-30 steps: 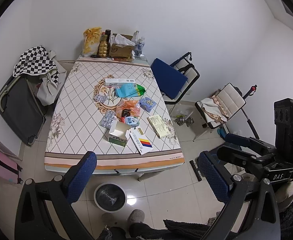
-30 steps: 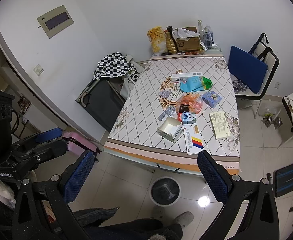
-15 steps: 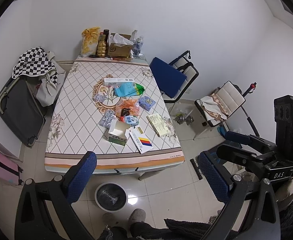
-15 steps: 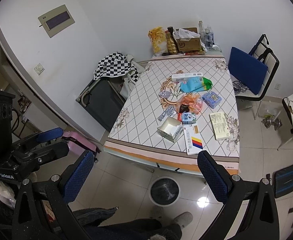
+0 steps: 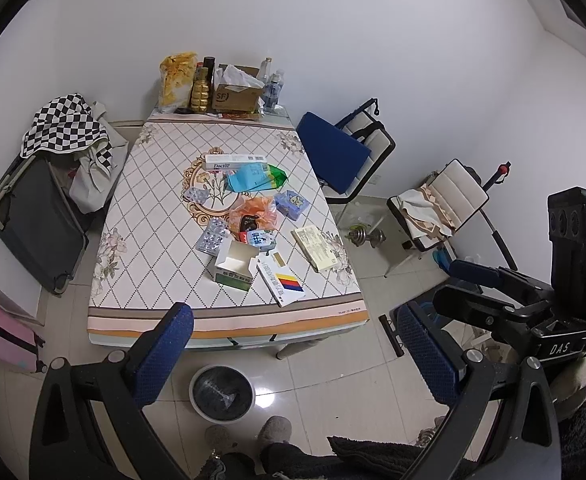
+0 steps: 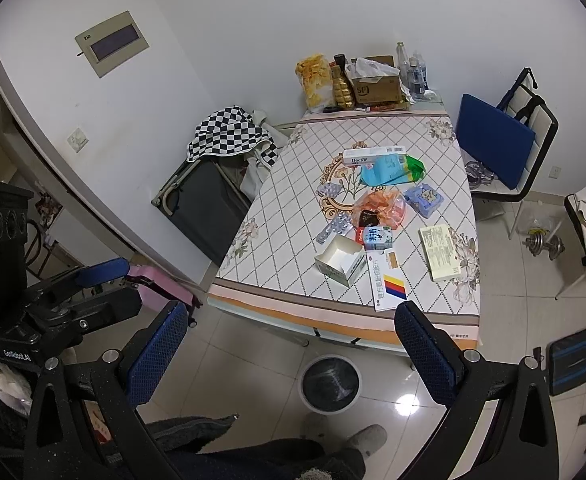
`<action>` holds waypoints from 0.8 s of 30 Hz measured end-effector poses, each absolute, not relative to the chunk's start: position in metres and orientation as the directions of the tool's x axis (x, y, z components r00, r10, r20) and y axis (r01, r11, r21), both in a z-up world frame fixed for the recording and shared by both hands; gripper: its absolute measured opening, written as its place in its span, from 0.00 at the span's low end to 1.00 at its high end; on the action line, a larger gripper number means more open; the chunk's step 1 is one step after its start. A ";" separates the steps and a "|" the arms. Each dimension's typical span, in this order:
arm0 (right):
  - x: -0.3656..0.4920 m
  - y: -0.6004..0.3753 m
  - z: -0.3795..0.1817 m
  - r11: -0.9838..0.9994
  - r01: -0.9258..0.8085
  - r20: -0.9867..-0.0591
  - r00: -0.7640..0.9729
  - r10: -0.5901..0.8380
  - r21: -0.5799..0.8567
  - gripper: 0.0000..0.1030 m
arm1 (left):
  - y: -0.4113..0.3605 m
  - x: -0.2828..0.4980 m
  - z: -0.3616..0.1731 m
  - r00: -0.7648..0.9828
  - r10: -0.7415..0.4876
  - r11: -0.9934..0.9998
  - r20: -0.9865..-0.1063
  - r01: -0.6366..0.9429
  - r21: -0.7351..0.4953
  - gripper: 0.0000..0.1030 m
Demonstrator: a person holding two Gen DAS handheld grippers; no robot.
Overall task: Collect trash
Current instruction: 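Grasp the white box with the left tool while the right tool grasps a cream medicine box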
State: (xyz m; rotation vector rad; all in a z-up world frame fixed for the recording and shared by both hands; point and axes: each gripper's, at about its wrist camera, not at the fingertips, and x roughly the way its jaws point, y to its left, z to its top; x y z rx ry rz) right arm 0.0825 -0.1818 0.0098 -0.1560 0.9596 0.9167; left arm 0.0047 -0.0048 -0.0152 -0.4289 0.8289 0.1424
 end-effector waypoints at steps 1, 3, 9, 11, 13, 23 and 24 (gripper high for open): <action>0.083 -0.182 0.009 0.628 -0.731 -0.760 0.241 0.603 0.267 1.00 | -0.005 0.005 -0.015 0.672 -0.043 0.905 -0.739 -0.287 -0.314 1.00; 0.083 -0.180 0.008 0.631 -0.729 -0.761 0.241 0.602 0.267 1.00 | -0.006 0.005 -0.016 0.672 -0.043 0.905 -0.740 -0.287 -0.313 1.00; 0.086 -0.174 0.006 0.657 -0.704 -0.765 0.258 0.590 0.270 1.00 | 0.007 0.013 -0.021 0.648 0.021 0.915 -0.762 -0.320 -0.247 1.00; 0.090 -0.172 0.003 0.694 -0.676 -0.772 0.295 0.563 0.248 1.00 | 0.012 0.021 -0.028 0.611 0.153 0.912 -0.777 -0.391 -0.127 1.00; 0.098 -0.169 -0.002 0.730 -0.644 -0.786 0.320 0.528 0.228 1.00 | 0.019 0.032 -0.043 0.572 0.266 0.894 -0.776 -0.447 -0.022 1.00; 0.236 -0.170 -0.148 0.894 -0.434 -0.931 0.269 0.246 0.111 1.00 | 0.068 0.147 -0.188 0.332 0.200 0.866 -0.922 -0.500 0.008 1.00; 0.260 -0.169 -0.169 0.898 -0.429 -0.945 0.245 0.218 0.096 1.00 | 0.067 0.161 -0.197 0.303 0.186 0.871 -0.935 -0.491 0.014 1.00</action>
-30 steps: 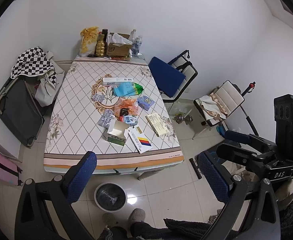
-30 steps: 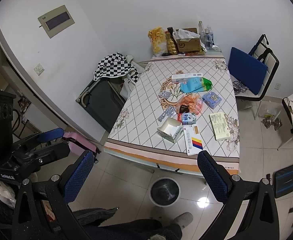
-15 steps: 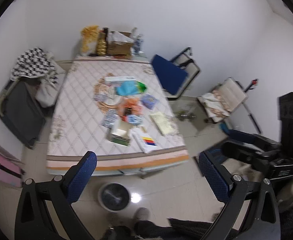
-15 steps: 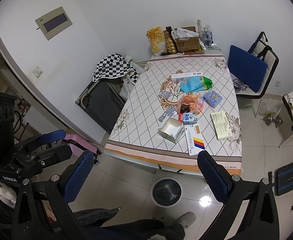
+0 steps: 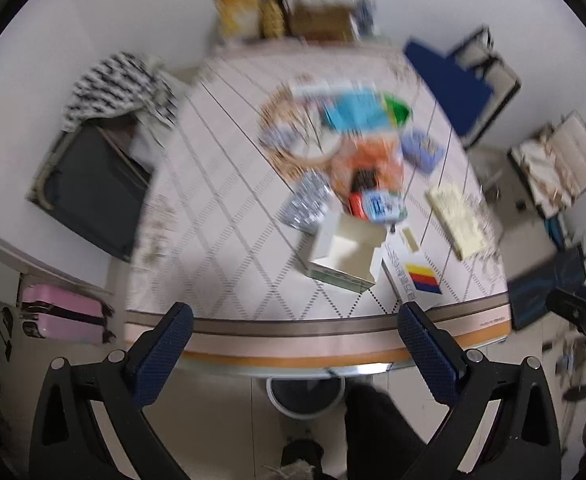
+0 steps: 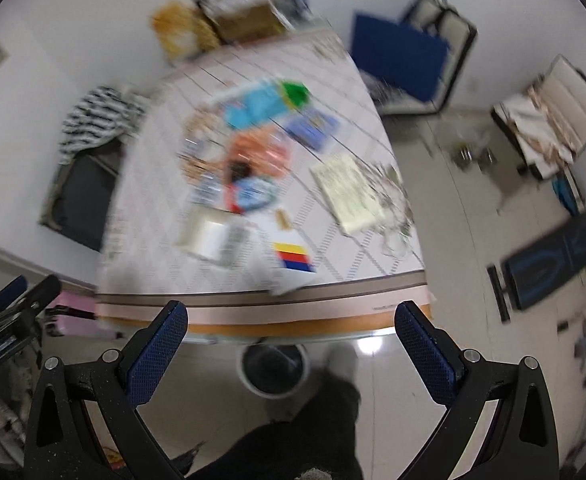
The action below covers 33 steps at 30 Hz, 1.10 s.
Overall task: Collect trash
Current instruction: 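Grasp the white box with the left tool while the right tool grasps a cream medicine box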
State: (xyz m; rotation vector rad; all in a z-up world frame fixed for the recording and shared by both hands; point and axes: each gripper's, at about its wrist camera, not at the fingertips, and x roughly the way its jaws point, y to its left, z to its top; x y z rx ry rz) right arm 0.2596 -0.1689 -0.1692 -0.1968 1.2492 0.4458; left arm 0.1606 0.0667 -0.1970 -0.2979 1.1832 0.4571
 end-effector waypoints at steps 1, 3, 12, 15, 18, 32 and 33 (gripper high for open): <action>0.276 -0.167 -0.184 0.898 -0.431 -0.952 0.229 0.203 0.088 1.00 | 0.068 0.175 -0.210 0.273 0.163 0.876 -0.948 -0.482 0.012 1.00; 0.309 -0.162 -0.216 0.895 -0.441 -0.968 0.193 0.164 0.063 1.00 | 0.068 0.205 -0.240 0.201 0.121 0.892 -0.972 -0.452 0.017 1.00; 0.420 -0.112 -0.332 0.835 -0.550 -0.999 0.044 0.030 0.001 1.00 | 0.070 0.282 -0.334 -0.021 0.011 0.932 -1.000 -0.361 0.018 1.00; 0.441 -0.093 -0.364 0.813 -0.581 -1.000 0.024 -0.021 -0.031 1.00 | 0.072 0.291 -0.351 -0.060 -0.003 0.926 -0.998 -0.377 0.019 1.00; 0.456 -0.081 -0.391 0.810 -0.583 -0.998 0.017 -0.063 -0.061 1.00 | 0.078 0.291 -0.357 -0.069 -0.003 0.908 -0.998 -0.418 0.026 0.92; 0.454 -0.062 -0.404 0.832 -0.547 -0.996 0.069 -0.060 -0.088 0.75 | 0.093 0.280 -0.340 -0.024 0.036 0.862 -0.999 -0.505 0.043 0.85; 0.455 -0.060 -0.405 0.832 -0.547 -0.996 0.067 -0.063 -0.089 0.75 | 0.091 0.281 -0.341 -0.021 0.036 0.861 -0.999 -0.507 0.041 0.84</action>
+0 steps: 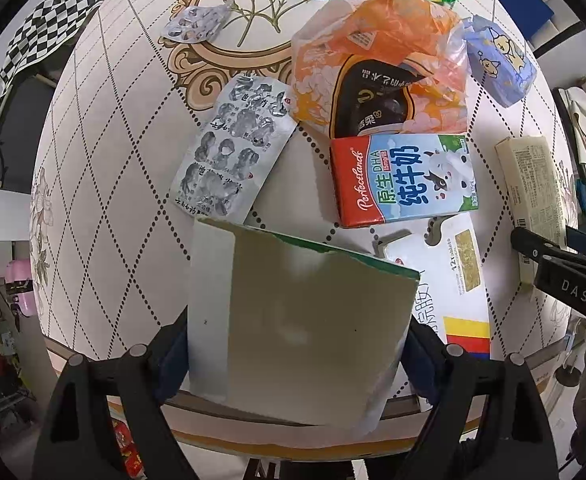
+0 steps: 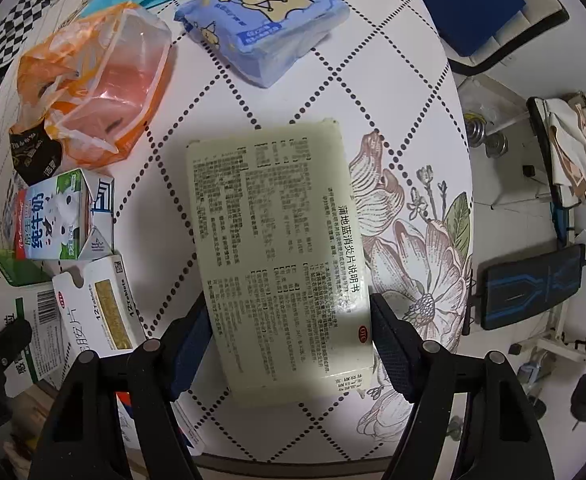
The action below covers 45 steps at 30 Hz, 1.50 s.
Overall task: Collect trash
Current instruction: 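Grasp the white box with the left tool while the right tool grasps a cream medicine box, then carry both boxes down to the trash bin and open both tools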
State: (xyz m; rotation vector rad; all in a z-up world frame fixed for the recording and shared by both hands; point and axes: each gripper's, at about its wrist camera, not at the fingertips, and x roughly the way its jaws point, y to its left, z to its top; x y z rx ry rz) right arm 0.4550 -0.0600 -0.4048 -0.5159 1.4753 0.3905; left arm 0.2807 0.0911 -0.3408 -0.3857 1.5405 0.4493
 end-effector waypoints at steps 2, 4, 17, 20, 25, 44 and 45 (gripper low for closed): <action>0.456 -0.060 -0.403 0.832 -0.547 -0.996 0.059 -0.065 -0.087 0.75 | 0.091 0.280 -0.341 -0.013 0.041 0.857 -0.999 -0.513 0.042 0.82; 0.453 -0.071 -0.393 0.831 -0.551 -0.997 0.049 -0.058 -0.076 0.74 | 0.087 0.282 -0.340 0.000 0.049 0.851 -0.999 -0.524 0.042 0.82; 0.393 -0.116 -0.329 0.867 -0.498 -0.986 0.154 0.072 -0.015 0.74 | 0.057 0.214 -0.275 0.146 0.161 0.814 -0.976 -0.579 0.047 0.82; 0.363 -0.124 -0.309 0.880 -0.476 -0.977 0.180 0.117 0.018 0.74 | 0.057 0.194 -0.269 0.204 0.178 0.831 -0.963 -0.556 0.035 0.82; 0.281 -0.138 -0.274 0.898 -0.439 -0.958 0.237 0.162 0.044 0.74 | 0.047 0.148 -0.254 0.293 0.156 0.864 -0.943 -0.504 -0.013 0.82; 0.045 -0.200 -0.409 0.945 -0.309 -0.993 -0.007 0.114 0.111 0.74 | 0.033 -0.002 -0.416 0.131 -0.121 0.849 -0.984 -0.500 -0.171 0.82; 0.043 -0.201 -0.436 0.946 -0.306 -0.994 -0.030 0.105 0.109 0.74 | 0.037 -0.002 -0.442 0.114 -0.139 0.836 -0.984 -0.519 -0.179 0.82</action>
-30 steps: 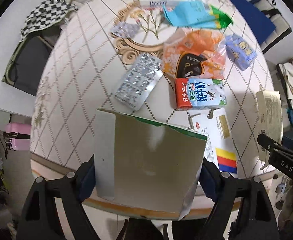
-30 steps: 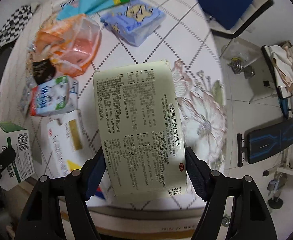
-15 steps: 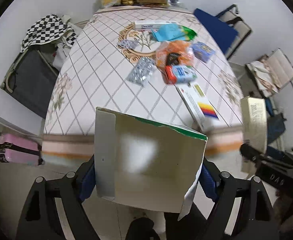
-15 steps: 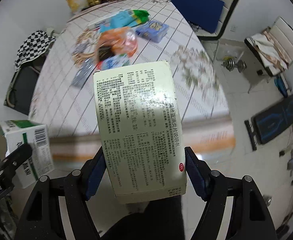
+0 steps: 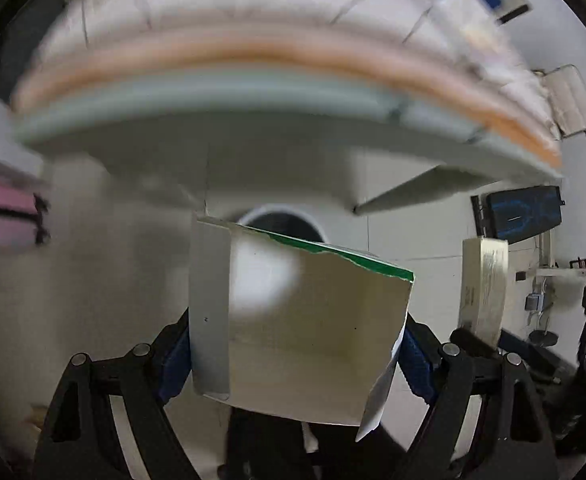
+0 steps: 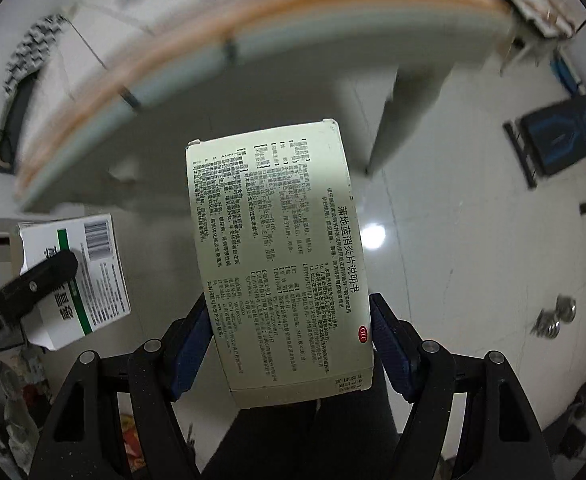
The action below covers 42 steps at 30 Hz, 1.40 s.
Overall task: Collect trash
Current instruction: 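Carry both boxes down to the trash bin and open both tools, then raise both tools back over the table toward the remaining items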
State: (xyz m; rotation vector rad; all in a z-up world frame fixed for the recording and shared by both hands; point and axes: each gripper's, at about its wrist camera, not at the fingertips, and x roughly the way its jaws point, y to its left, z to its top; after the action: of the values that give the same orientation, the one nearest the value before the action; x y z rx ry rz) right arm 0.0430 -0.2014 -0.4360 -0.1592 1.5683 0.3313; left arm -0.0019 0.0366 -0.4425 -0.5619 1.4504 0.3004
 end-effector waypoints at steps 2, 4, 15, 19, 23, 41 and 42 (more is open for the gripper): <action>0.041 -0.202 -0.480 0.948 -0.296 -0.992 -0.067 0.103 0.118 0.74 | 0.042 0.000 -0.491 0.079 -0.184 0.816 -0.980 -0.543 -0.197 0.82; 0.043 -0.200 -0.532 0.948 -0.286 -0.988 -0.110 0.113 0.140 0.74 | 0.049 0.004 -0.544 0.058 -0.240 0.788 -0.969 -0.572 -0.229 0.83; 0.057 -0.174 -0.753 0.935 -0.263 -0.955 -0.243 0.172 0.236 0.75 | 0.067 0.016 -0.705 0.018 -0.313 0.732 -0.950 -0.633 -0.253 0.95; 0.057 -0.170 -0.785 0.925 -0.275 -0.949 -0.249 0.194 0.261 1.00 | 0.067 0.008 -0.705 0.002 -0.244 0.749 -0.970 -0.634 -0.190 0.95; 0.056 -0.169 -0.789 0.920 -0.330 -0.967 -0.207 0.149 0.213 1.00 | 0.063 0.000 -0.689 -0.021 -0.125 0.788 -0.992 -0.610 -0.086 0.95; 0.049 -0.164 -0.645 0.875 -0.485 -0.999 -0.031 -0.025 -0.007 1.00 | 0.049 -0.039 -0.580 -0.009 -0.035 0.817 -0.999 -0.576 -0.024 0.95; 0.048 -0.165 -0.631 0.872 -0.489 -0.999 -0.023 -0.025 -0.011 1.00 | 0.047 -0.041 -0.572 -0.004 -0.035 0.816 -0.999 -0.578 -0.026 0.95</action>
State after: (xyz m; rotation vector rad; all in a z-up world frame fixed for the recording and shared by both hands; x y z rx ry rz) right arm 0.0483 -0.1653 -0.6314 -0.4169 1.5619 0.3872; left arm -0.0411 0.0470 -0.5718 -0.5090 1.5306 0.4578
